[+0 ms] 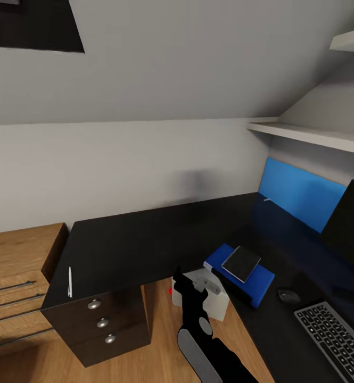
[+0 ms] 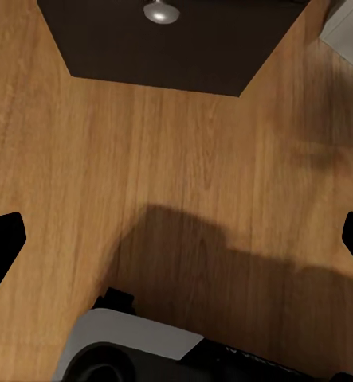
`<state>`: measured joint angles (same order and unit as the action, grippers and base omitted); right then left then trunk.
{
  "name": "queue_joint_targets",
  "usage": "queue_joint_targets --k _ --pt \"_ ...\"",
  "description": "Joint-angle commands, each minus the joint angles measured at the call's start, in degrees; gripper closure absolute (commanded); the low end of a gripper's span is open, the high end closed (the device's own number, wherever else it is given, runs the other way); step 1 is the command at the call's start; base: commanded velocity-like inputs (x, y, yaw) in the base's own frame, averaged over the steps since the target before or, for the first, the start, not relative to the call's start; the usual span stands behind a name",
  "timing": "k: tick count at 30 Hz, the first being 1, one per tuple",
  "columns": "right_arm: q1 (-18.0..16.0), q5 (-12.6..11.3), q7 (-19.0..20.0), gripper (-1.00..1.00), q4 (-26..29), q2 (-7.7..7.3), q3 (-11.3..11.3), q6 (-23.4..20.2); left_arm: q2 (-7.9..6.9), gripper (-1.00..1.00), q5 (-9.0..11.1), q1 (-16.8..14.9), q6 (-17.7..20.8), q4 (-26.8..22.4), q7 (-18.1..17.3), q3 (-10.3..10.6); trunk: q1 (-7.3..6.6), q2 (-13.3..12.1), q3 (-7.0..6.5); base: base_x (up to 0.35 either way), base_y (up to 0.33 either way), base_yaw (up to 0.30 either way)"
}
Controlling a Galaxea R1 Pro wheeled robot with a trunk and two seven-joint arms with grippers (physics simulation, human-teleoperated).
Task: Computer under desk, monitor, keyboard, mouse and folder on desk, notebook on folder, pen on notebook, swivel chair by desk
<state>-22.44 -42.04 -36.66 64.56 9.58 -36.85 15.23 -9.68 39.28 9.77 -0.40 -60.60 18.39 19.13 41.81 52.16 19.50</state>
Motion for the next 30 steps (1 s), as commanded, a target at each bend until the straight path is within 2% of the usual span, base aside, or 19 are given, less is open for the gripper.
queue_joint_targets --k 1,11,14,20,27,30 --pt "-0.06 -0.45 -0.21 -1.0 0.1 -0.01 -0.14 0.42 -0.07 -1.0 0.45 -0.01 -0.04 -0.13 0.41 0.2 -0.22 -0.37 -0.13 0.0 0.0 0.0" --pt "-0.06 -0.47 -0.17 -1.0 0.26 0.34 -0.6 0.5 -0.07 -1.0 0.48 -0.01 -0.04 -0.13 0.5 0.2 -2.41 -4.38 -1.92 0.0 0.0 0.0" --pt "-0.06 -0.49 3.64 -1.0 -0.11 0.42 -0.64 0.57 -0.07 -1.0 0.52 -0.01 -0.04 -0.13 0.5 0.2 -2.63 -4.78 -2.1 0.0 0.0 0.028" --pt "-0.06 -0.37 6.21 -1.0 -1.08 0.42 -0.32 2.59 -0.07 -1.0 0.53 -0.01 -0.04 -0.13 0.5 0.2 -2.63 -4.78 -2.1 0.0 0.0 0.167" --pt "-0.09 -0.25 7.13 -1.0 -6.42 0.42 0.03 14.09 -0.07 -1.0 0.53 -0.01 -0.04 -0.12 0.5 0.2 -2.63 -4.78 -2.1 0.0 0.0 0.256" --pt "-0.33 -0.25 7.28 -1.0 -11.43 0.42 0.08 21.59 -0.07 -1.0 0.53 -0.01 -0.04 -0.07 0.5 0.2 -2.63 -4.78 -2.1 0.0 0.0 0.278"
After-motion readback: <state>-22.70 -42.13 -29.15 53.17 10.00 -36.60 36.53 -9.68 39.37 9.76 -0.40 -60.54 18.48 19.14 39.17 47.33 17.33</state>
